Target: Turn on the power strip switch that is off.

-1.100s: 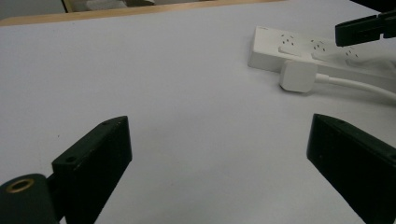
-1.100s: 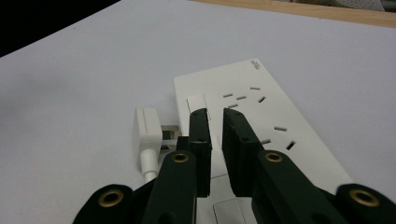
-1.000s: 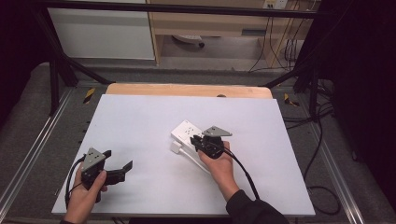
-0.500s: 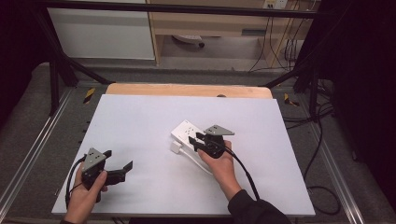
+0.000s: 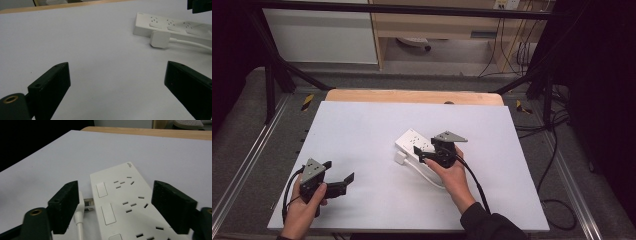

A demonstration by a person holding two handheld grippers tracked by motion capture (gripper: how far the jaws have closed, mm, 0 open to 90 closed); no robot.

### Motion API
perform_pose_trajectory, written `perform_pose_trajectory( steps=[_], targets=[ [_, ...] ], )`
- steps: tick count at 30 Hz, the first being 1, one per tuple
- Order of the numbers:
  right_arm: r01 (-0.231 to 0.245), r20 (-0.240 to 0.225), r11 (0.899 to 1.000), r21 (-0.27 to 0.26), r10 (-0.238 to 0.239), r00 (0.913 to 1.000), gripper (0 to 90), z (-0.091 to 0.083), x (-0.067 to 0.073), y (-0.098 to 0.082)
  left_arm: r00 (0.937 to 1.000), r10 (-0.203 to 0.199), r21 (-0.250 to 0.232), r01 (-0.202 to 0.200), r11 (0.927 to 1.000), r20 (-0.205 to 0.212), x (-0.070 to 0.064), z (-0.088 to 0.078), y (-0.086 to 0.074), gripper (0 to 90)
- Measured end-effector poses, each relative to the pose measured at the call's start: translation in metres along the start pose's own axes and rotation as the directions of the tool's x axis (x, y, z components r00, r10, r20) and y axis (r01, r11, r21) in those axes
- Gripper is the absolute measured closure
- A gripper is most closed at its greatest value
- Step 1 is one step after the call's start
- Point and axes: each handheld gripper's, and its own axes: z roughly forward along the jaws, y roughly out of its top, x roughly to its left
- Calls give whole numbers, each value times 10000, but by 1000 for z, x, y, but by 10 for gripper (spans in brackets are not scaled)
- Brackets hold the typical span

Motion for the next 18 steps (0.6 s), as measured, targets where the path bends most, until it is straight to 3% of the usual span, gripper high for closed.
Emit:
perform_pose_trajectory(
  steps=[5,18],
  targets=[
    [-3,234,9999,-107,6,9997,89,-3,-2,2,10000,6,-3,-6,10000,-6,0,0,0,65],
    [111,147,9990,-438,-105,9998,39,-20,-10,11,10000,16,5,-16,10000,-21,0,0,0,65]
  ],
)
